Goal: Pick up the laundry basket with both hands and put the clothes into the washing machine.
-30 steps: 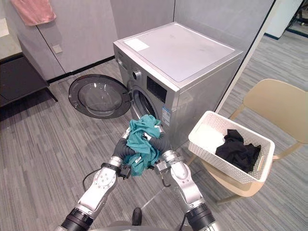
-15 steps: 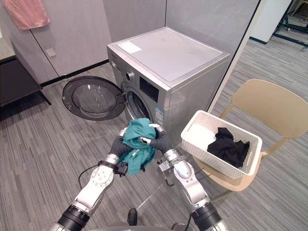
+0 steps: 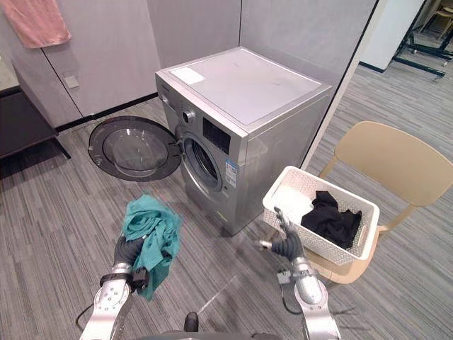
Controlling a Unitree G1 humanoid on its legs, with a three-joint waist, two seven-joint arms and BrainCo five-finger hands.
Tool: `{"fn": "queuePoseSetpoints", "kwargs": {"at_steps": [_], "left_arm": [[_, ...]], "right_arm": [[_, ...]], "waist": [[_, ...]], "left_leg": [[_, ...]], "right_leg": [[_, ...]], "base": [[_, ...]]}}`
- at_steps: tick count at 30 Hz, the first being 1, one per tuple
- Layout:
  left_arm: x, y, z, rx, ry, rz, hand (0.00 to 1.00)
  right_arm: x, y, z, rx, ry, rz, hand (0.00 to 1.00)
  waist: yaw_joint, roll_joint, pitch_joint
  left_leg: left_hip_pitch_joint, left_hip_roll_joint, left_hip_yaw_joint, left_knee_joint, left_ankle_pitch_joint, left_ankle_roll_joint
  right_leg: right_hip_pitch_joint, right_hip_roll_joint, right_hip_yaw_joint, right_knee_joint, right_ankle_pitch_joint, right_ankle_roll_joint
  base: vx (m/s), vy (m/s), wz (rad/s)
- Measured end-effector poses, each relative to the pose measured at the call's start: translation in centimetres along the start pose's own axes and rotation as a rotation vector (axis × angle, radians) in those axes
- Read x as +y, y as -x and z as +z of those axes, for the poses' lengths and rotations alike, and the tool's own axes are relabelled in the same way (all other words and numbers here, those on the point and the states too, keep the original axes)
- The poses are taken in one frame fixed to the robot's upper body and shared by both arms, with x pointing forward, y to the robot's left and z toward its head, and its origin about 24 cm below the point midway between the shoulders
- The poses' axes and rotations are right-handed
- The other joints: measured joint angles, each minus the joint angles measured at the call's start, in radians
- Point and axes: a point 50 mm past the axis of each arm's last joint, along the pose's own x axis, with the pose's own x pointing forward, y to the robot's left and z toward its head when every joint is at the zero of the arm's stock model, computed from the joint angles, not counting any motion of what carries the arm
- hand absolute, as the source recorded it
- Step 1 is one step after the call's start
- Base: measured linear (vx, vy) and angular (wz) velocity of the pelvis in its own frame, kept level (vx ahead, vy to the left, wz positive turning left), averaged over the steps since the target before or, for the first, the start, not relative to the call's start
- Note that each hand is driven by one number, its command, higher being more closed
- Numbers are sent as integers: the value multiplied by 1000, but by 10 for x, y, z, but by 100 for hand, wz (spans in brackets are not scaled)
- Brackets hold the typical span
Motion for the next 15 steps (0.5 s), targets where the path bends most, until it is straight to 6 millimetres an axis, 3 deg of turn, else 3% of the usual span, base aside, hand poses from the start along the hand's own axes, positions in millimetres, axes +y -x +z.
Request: {"fn": "queuePoseSetpoints", "kwargs": {"at_steps": [2, 3, 5, 6, 7, 8, 11, 13, 15], "left_arm": [[1, 2, -9, 50, 25, 4, 100], [2, 2, -11, 57, 26, 8, 100], [6, 3, -13, 71, 36, 30, 100], [4, 3, -12, 70, 52, 34, 100], [3, 3, -13, 74, 55, 33, 100], [1, 4, -17, 88, 60, 32, 100], [2, 5, -21, 112, 56, 36, 100], [6, 7, -25, 127, 55, 49, 100], [8, 19, -37, 179, 60, 58, 100]], "right_arm": [[-4, 5, -34, 164, -24, -47, 0], [-5, 6, -41, 196, -31, -62, 0], [-8, 13, -60, 299, -60, -117, 0], [-8, 16, -69, 351, -65, -134, 0], [-8, 15, -72, 369, -62, -139, 0], [-10, 15, -75, 394, -54, -145, 0], [-5, 1, -63, 364, -65, -133, 0], [4, -11, -51, 330, -88, -117, 0], [3, -12, -50, 335, -90, -119, 0]], "waist": [[5, 8, 20], [9, 10, 28], [14, 5, 42], [13, 1, 53], [20, 7, 56], [25, 15, 63], [28, -1, 82], [32, -31, 108], [27, -41, 118]], "left_leg": [[-54, -18, -67, 30, 0, 2], [-66, -22, -75, 31, 0, 5], [-97, -20, 48, 37, -29, 98], [-108, 1, 197, 60, -38, 116], [-111, 15, 261, 73, -22, 122], [-118, 19, 320, 99, 18, 85], [-124, -22, 302, 114, 1, 83], [-143, -30, 304, 204, -91, 85], [-146, -47, 284, 324, -209, 101]], "right_leg": [[0, -21, -84, 17, -25, 6], [1, -26, -104, 24, -32, 8], [9, -70, -195, 41, -43, 14], [22, -96, -255, 47, -43, 14], [28, -103, -273, 55, -45, 16], [45, -114, -291, 60, -51, 24], [88, -136, -299, 22, -42, 40], [114, -160, -300, 29, -51, 68], [88, -249, -263, 239, -58, 78]], "base": [[37, -42, 104], [36, -13, 110], [104, 3, 133], [201, 22, 128], [262, 29, 116], [217, 48, 74], [190, 72, 64], [179, 111, 22], [227, 162, 14]]}}
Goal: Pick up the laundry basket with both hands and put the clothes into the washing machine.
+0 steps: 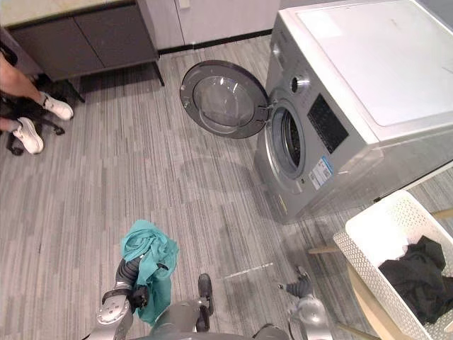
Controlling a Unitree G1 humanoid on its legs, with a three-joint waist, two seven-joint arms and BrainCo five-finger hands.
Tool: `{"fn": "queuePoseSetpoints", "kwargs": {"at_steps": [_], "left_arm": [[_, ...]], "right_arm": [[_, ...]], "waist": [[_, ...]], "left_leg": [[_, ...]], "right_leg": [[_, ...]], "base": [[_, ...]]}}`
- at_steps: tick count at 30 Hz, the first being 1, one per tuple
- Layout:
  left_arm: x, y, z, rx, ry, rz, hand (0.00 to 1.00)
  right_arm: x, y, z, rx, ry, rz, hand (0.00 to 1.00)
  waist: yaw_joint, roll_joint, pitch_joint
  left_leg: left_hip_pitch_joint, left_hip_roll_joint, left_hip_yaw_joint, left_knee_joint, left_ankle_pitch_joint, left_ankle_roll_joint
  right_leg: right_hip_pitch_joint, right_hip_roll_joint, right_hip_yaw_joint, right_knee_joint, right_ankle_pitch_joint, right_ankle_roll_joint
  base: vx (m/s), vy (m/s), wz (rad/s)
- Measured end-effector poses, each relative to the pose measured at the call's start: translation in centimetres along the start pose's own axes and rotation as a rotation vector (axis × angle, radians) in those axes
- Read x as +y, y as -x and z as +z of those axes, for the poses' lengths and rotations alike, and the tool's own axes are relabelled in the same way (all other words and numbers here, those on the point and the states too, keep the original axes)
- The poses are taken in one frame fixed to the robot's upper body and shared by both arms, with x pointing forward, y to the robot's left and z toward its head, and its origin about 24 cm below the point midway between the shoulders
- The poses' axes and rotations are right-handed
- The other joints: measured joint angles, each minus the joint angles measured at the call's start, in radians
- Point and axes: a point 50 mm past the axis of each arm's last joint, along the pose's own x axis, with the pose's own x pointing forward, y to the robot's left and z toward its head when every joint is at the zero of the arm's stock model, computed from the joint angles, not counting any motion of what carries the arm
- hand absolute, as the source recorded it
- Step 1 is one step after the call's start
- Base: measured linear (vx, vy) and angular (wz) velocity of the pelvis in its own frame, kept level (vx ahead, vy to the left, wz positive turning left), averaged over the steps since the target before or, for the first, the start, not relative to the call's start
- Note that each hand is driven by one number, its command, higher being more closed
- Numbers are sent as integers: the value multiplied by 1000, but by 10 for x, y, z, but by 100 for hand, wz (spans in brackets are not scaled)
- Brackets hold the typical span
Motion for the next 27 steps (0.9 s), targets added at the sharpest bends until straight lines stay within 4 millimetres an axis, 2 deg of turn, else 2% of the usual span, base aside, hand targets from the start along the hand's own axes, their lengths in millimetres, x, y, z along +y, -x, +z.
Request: {"fn": "queuePoseSetpoints", "kwargs": {"at_steps": [1, 2, 3, 4, 5, 6, 7, 9, 10, 11, 12, 13, 14, 15, 16, 17, 18, 19, 20, 21, 22, 24, 26, 27], "left_arm": [[1, 1, -1, 3, -3, -3, 100], [2, 1, -2, 7, -7, -5, 100], [3, 0, 2, -7, -18, -7, 100], [3, -1, 4, -15, -22, -7, 100], [5, -4, 8, -25, -29, 1, 100], [7, -5, 10, -33, -39, 9, 100], [8, -6, 11, -38, -44, 10, 100], [6, -8, 15, -49, -43, 4, 100], [4, -12, 20, -66, -40, 2, 100], [3, -14, 23, -77, -39, -3, 100], [2, -15, 25, -82, -39, -5, 100], [2, -15, 24, -82, -43, -8, 100], [-8, -16, 21, -64, -35, -30, 100], [-14, -15, 22, -70, -43, -49, 100], [-15, -15, 21, -67, -37, -48, 100], [-15, -13, 18, -58, -23, -42, 100], [-17, -12, 16, -48, -17, -44, 100], [-20, -12, 17, -51, -15, -54, 100], [-28, -13, 20, -63, -11, -81, 100], [-35, -14, 25, -79, -6, -105, 100], [-38, -15, 26, -84, -3, -121, 100], [-41, -16, 28, -89, 1, -128, 100], [-41, -17, 29, -91, -2, -125, 100], [-41, -17, 27, -82, -3, -124, 100]], "right_arm": [[-1, 1, -3, 11, -2, -4, 0], [-4, 4, -11, 35, 3, -11, 0], [-4, 8, -19, 60, 1, -11, 0], [-2, 10, -22, 70, -2, -7, 0], [3, 11, -21, 64, -7, 4, 0], [7, 11, -20, 56, 1, 16, 0], [7, 11, -19, 49, 5, 17, 0], [6, 10, -11, 18, -1, 11, 0], [6, 8, -6, 3, -5, 9, 0], [6, 7, -4, -3, -6, 9, 0], [6, 7, -4, -3, -6, 10, 0], [6, 8, -6, 1, -6, 10, 0], [0, 7, -7, 7, 5, -2, 0], [1, 6, 3, -33, -5, 1, 0], [2, 6, 7, -53, -7, 4, 0], [3, 7, 16, -91, -11, 10, 0], [5, 8, 23, -127, -28, 14, 0], [5, 9, 27, -149, -40, 11, 0], [8, 9, 33, -172, -54, 8, 0], [8, 8, 35, -181, -57, 2, 0], [8, 8, 35, -179, -58, 0, 0], [10, 7, 33, -164, -65, 2, 0], [12, 6, 31, -150, -68, -7, 0], [11, 6, 28, -133, -70, -10, 0]], "waist": [[-2, -2, 1], [-3, -1, 6], [-15, 8, 15], [-27, 10, 18], [-49, 16, 32], [-62, 19, 43], [-68, 17, 44], [-76, 15, 46], [-82, 18, 48], [-82, 18, 49], [-83, 17, 49], [-86, -12, 33], [-100, 26, 37], [-102, 41, 44], [-101, 52, 48], [-95, 64, 55], [-74, 64, 55], [-65, 57, 58], [-51, 37, 63], [-50, 20, 70], [-50, 17, 70], [-49, 13, 75], [-44, 12, 81], [-41, 15, 80]], "left_leg": [[9, -9, -7, 19, -24, 5], [35, -26, -32, 46, -64, 23], [63, -30, -67, 57, -93, 34], [76, -29, -91, 60, -105, 38], [115, -29, -127, 50, -120, 44], [163, -30, -144, 29, -132, 43], [188, -31, -148, 17, -136, 38], [246, -36, -154, -20, -145, 23], [287, -35, -161, -55, -148, 11], [316, -32, -160, -71, -159, -10], [331, -33, -160, -70, -171, -29], [365, -46, -162, -44, -197, -72], [359, -22, -158, 44, -211, -103], [282, 26, -124, 268, -186, -144], [247, 54, -108, 378, -160, -160], [174, 117, -97, 582, -95, -156], [122, 172, -80, 755, -99, -157], [93, 194, -75, 823, -106, -146], [58, 209, -57, 859, -122, -119], [11, 215, -54, 840, -138, -94], [-11, 216, -61, 812, -147, -78], [-62, 199, -103, 632, -160, -60], [-60, 141, -212, 422, -159, -67], [-24, 102, -301, 248, -121, -110]], "right_leg": [[-20, -32, 26, 84, 11, -18], [-72, -77, 108, 255, 72, -116], [-144, -62, 235, 394, 71, -150], [-178, -26, 296, 442, 30, -129], [-235, 46, 373, 489, -33, -110], [-289, 102, 404, 477, -68, -95], [-320, 118, 399, 447, -76, -83], [-401, 139, 339, 317, -75, -80], [-440, 159, 256, 168, -45, -88], [-457, 194, 212, 35, 24, -125], [-461, 213, 204, -19, 67, -153], [-450, 230, 197, -73, 187, -241], [-428, 245, 184, -42, 190, -282], [-373, 274, 174, -77, 145, -283], [-344, 296, 181, -99, 144, -289], [-280, 348, 208, -146, 140, -298], [-216, 396, 252, -185, 137, -301], [-178, 411, 278, -203, 134, -307], [-136, 414, 326, -214, 131, -310], [-94, 410, 368, -241, 131, -310], [-75, 409, 391, -258, 132, -309], [-39, 408, 492, -277, 132, -309], [-29, 404, 590, -269, 130, -302], [-29, 401, 655, -256, 114, -244]], "base": [[273, 204, 35], [318, 203, 55], [338, 190, 68], [364, 137, 91], [381, 78, 85], [466, 76, 75], [495, 55, 42], [404, 11, 21], [512, -24, 20], [624, -34, 23], [587, -58, 37], [633, -89, 49], [761, -148, 35], [625, -132, 2], [600, -114, -44], [591, -78, -90], [585, -62, -107], [536, -42, -123], [491, -1, -105], [461, 18, -100], [419, 70, -100], [389, 183, -124], [325, 290, -161], [259, 309, -178]]}}
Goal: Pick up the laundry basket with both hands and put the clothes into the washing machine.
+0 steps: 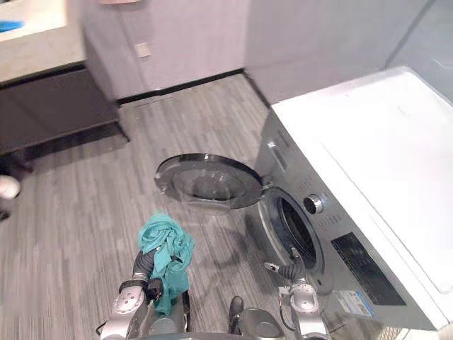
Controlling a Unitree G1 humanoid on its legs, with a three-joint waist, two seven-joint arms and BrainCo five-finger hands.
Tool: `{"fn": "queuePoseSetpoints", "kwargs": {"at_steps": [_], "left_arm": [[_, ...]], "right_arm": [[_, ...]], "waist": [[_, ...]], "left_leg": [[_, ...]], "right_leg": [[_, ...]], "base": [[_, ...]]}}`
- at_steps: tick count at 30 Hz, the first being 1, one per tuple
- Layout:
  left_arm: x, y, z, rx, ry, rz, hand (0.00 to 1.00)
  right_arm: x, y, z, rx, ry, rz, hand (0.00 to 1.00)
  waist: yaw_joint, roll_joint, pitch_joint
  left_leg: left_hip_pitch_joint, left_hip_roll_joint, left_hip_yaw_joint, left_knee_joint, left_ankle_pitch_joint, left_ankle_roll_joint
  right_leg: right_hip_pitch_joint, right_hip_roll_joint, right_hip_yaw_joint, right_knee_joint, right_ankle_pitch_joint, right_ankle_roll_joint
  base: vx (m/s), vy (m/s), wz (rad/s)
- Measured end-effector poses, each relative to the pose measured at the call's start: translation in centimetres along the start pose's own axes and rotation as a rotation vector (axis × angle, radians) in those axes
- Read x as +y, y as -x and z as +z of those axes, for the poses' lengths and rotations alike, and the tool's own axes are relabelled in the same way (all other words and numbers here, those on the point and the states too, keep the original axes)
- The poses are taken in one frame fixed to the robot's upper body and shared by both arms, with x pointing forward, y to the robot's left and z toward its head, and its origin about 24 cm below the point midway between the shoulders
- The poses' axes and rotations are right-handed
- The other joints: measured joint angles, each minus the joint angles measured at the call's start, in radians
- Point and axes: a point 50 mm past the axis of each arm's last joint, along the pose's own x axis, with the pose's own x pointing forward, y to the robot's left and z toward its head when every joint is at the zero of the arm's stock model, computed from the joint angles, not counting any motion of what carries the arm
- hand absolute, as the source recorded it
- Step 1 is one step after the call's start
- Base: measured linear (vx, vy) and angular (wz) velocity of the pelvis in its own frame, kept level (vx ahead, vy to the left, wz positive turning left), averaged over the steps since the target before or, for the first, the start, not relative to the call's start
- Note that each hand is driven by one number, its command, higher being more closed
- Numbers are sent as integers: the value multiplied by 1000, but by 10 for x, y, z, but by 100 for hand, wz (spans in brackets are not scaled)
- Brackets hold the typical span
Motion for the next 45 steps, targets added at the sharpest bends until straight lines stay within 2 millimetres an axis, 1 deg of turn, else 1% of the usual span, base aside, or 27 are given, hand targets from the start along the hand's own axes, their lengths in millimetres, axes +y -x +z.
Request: {"fn": "queuePoseSetpoints", "kwargs": {"at_steps": [1, 2, 3, 4, 5, 8, 9, 10, 12, 13, 14, 16, 17, 19, 20, 21, 23, 26, 27, 28, 30, 31, 33, 37, 41, 43, 45], "left_arm": [[-1, 0, -2, 9, 0, -2, 100], [-6, 2, -8, 34, 14, -9, 100], [-7, -2, -8, 43, 4, -16, 100], [-3, -4, -7, 43, -21, -8, 100], [0, -5, -6, 39, -32, -6, 100], [5, -4, -7, 43, -46, 0, 100], [6, -4, -7, 42, -49, 3, 100], [11, -6, -5, 37, -50, 18, 100], [15, -6, -5, 35, -61, 24, 100], [16, -7, -4, 32, -67, 24, 100], [17, -9, -1, 21, -74, 25, 100], [18, -10, 1, 16, -80, 24, 100], [19, -11, 3, 11, -82, 26, 100], [16, -10, 3, 10, -72, 23, 100], [12, -9, 1, 16, -60, 16, 100], [8, -7, -3, 35, -46, 11, 100], [3, -3, -9, 59, -32, 4, 100], [0, -5, -7, 52, -34, -7, 100], [0, -5, -6, 50, -34, -6, 100], [1, -4, -8, 55, -35, 1, 100], [-1, -3, -8, 54, -35, 4, 100], [0, -6, -6, 50, -47, 1, 100], [-2, -9, 0, 29, -60, -12, 100], [-2, -10, 1, 27, -67, -17, 100], [3, -23, 29, -77, -90, 12, 100], [2, -26, 45, -140, -79, 28, 100], [-7, -33, 69, -224, -56, 34, 100]], "right_arm": [[-3, 0, -2, 11, 6, -7, 0], [-12, 0, -6, 22, 16, -28, 0], [-9, 0, -8, 39, 6, -27, 0], [-5, 4, -15, 63, -1, -16, 0], [-2, 6, -19, 75, -6, -11, 0], [2, 5, -18, 77, -1, 3, 0], [2, 4, -18, 80, 5, 8, 0], [6, 0, -17, 93, 19, 24, 0], [8, -2, -17, 102, 26, 33, 0], [8, -2, -17, 103, 34, 36, 0], [9, -3, -17, 108, 41, 42, 0], [9, -3, -20, 118, 52, 43, 0], [8, -1, -22, 125, 55, 40, 0], [5, 1, -28, 143, 61, 37, 0], [1, 2, -30, 146, 80, 35, 0], [-4, 2, -32, 149, 99, 26, 0], [-12, 4, -35, 156, 114, -3, 0], [-22, 2, -34, 153, 122, -47, 0], [-24, 2, -35, 160, 118, -52, 0], [-25, 3, -39, 176, 113, -59, 0], [-31, 4, -43, 196, 99, -83, 0], [-28, 5, -45, 207, 83, -85, 0], [-23, 10, -51, 224, 76, -76, 0], [-24, 8, -47, 210, 73, -80, 0], [-20, -15, -2, 70, 25, -112, 0], [-21, -20, 13, 15, 9, -132, 0], [-19, -24, 36, -67, -28, -156, 0]], "waist": [[5, 17, -3], [0, 69, -2], [-9, 57, 3], [-10, 21, -9], [-9, 5, -16], [-11, -1, -20], [-12, -1, -21], [-11, 2, -22], [-12, 0, -23], [-14, 1, -23], [-14, 4, -23], [-12, 7, -25], [-19, 16, -29], [-15, 21, -28], [-13, 35, -22], [-15, 49, -14], [-13, 38, -4], [-16, 35, 8], [-12, 35, 8], [-14, 36, 9], [-15, 56, 8], [-18, 58, 22], [-14, 21, 20], [-15, 16, 21], [-12, 10, 114], [-11, 9, 143], [-11, -1, 184]], "left_leg": [[20, -4, -44, -104, 63, -23], [35, 27, -85, -147, 147, -36], [35, 22, -62, -122, 132, -25], [65, 7, 7, -145, 120, -12], [81, 1, 69, -153, 107, 3], [136, 9, 242, -169, 69, 33], [143, 12, 273, -174, 64, 35], [169, 41, 377, -195, 60, 39], [187, 58, 442, -210, 61, 39], [200, 68, 477, -215, 61, 39], [222, 88, 533, -223, 56, 32], [230, 113, 560, -199, 45, 13], [231, 140, 571, -178, 40, 4], [217, 203, 567, -71, 40, 3], [185, 273, 529, 89, 48, 16], [165, 314, 484, 202, 75, 51], [118, 330, 406, 335, 148, 74], [45, 229, 285, 343, 33, 1], [41, 206, 267, 311, 24, -7], [44, 148, 221, 191, 15, -13], [83, 79, 168, -53, 68, -13], [96, 72, 177, -63, 56, 5], [98, 27, 185, -92, 50, 14], [77, -20, 186, -69, 38, 33], [-59, -21, 184, 121, 24, 49], [-124, -5, 183, 206, -32, 56], [-252, 6, 175, 367, -134, 86]], "right_leg": [[3, 9, 32, 11, -22, 38], [9, 44, 74, 21, -53, 82], [8, 35, 95, 30, -69, 98], [-21, -2, 140, 58, -77, 119], [-36, -18, 186, 65, -85, 138], [-64, -43, 304, 37, -57, 194], [-74, -48, 305, 25, -43, 197], [-98, -58, 240, -17, 22, 191], [-112, -85, 111, -35, 44, 177], [-116, -111, 1, -39, 43, 173], [-126, -171, -217, -25, 40, 167], [-111, -209, -384, -19, 64, 159], [-104, -183, -386, -26, 69, 170], [-95, -151, -352, -20, 49, 151], [-68, -116, -332, -9, 34, 137], [-38, -92, -320, 1, 17, 129], [-12, -86, -270, 16, -7, 112], [-15, -99, -207, 27, -33, 100], [-15, -99, -194, 27, -34, 101], [-11, -100, -178, 28, -34, 105], [-24, -88, -157, 58, -50, 139], [-24, -98, -155, 78, -65, 154], [-28, -141, -163, 81, -78, 183], [-45, -186, -171, 113, -97, 215], [-186, -227, -172, 339, -145, 217], [-259, -237, -172, 449, -193, 217], [-394, -268, -169, 646, -304, 218]], "base": [[306, 422, -175], [169, 297, -118], [182, 335, -131], [103, 253, -120], [90, 241, -133], [-17, 232, -164], [-62, 189, -195], [-48, 113, -165], [-20, 45, -131], [19, -30, -130], [35, -59, -127], [63, -79, -85], [119, -148, -58], [136, -225, -61], [146, -279, -66], [117, -236, -65], [97, -114, -63], [123, -42, -55], [117, 30, -58], [126, 80, -47], [150, 175, -41], [106, 171, -11], [117, 137, 14], [140, 129, 16], [-37, 58, 11], [-141, 29, 9], [-174, 27, 7]]}}
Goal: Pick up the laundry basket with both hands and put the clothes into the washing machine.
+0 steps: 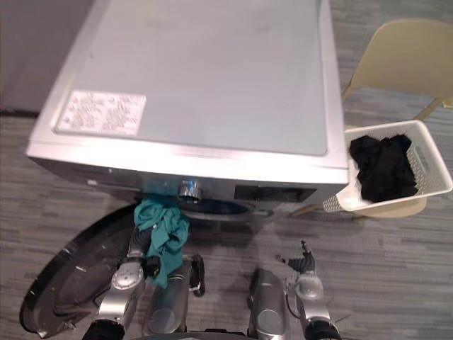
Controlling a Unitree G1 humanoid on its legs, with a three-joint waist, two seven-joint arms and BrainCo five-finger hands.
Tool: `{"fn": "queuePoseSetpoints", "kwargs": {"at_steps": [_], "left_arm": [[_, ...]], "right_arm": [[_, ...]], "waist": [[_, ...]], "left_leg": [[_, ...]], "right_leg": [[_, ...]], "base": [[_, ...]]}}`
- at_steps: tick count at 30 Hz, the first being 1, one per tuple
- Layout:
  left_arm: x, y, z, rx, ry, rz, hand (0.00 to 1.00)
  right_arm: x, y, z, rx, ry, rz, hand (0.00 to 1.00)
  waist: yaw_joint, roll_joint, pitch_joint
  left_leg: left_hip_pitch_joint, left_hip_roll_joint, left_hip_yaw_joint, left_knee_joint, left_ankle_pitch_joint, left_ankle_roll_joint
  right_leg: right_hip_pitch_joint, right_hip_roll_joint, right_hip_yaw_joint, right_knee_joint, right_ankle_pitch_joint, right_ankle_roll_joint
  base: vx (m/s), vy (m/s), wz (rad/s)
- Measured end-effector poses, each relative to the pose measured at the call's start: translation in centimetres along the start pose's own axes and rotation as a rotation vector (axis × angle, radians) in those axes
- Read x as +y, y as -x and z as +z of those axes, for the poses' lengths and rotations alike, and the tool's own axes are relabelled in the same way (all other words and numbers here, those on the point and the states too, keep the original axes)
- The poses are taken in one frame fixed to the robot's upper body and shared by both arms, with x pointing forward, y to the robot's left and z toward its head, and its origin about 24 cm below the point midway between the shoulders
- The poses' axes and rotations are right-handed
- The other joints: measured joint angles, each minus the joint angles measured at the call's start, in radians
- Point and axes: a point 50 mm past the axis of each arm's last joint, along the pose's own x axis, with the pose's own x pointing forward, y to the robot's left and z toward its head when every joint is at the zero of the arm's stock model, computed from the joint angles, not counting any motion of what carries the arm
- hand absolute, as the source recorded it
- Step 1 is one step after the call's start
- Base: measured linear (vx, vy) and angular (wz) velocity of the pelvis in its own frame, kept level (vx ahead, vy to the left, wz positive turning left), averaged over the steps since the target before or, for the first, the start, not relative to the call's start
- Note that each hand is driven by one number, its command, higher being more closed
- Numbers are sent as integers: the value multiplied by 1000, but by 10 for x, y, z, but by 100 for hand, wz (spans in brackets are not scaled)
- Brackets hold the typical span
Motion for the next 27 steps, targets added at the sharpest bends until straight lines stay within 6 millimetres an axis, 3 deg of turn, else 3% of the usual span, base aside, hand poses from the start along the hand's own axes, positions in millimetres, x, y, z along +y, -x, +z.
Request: {"fn": "queuePoseSetpoints", "kwargs": {"at_steps": [2, 8, 11, 16, 18, 22, 23, 27], "left_arm": [[-7, -10, 16, -54, 20, 0, 100], [-27, -27, 68, -220, 98, 0, 100], [-36, -36, 97, -304, 121, -7, 100], [-54, -49, 178, -556, 61, -24, 100], [-68, -43, 220, -715, -8, -49, 100], [-79, -30, 275, -917, -53, -53, 100], [-77, -27, 291, -971, -56, -34, 0], [-65, -14, 347, -1147, -66, 82, 0]], "right_arm": [[5, -3, 23, -76, -42, -8, 0], [21, 3, 83, -288, -166, -24, 0], [18, 5, 92, -325, -183, -35, 0], [10, 10, 110, -415, -210, -67, 0], [5, 12, 120, -477, -220, -75, 0], [1, 14, 135, -540, -235, -81, 0], [2, 14, 139, -557, -243, -78, 0], [3, 16, 144, -586, -255, -72, 0]], "waist": [[-3, -4, 33], [3, -18, 81], [-1, -19, 82], [-7, -34, 90], [-7, -35, 91], [-25, -37, 90], [-33, -39, 91], [-39, -58, 94]], "left_leg": [[-134, 5, -16, 154, -54, 6], [-496, 38, -48, 489, -127, 24], [-613, 38, -68, 612, -155, 21], [-774, 41, -99, 770, -173, 12], [-841, 65, -103, 813, -171, 10], [-910, 75, -106, 843, -159, 9], [-921, 77, -106, 845, -154, 10], [-947, 94, -112, 847, -143, 13]], "right_leg": [[-125, -27, 8, 159, -74, 0], [-487, -47, 65, 522, -177, -15], [-595, -62, 85, 655, -222, -19], [-741, -80, 103, 842, -276, -35], [-800, -80, 104, 892, -282, -42], [-864, -78, 107, 931, -284, -46], [-877, -77, 108, 934, -283, -47], [-905, -61, 102, 935, -279, -55]], "base": [[-190, 15, 8], [-159, 14, -3], [-100, -17, 6], [-107, -80, 11], [-91, -100, 5], [-60, -82, 4], [-19, -64, -4], [3, -81, -11]]}}
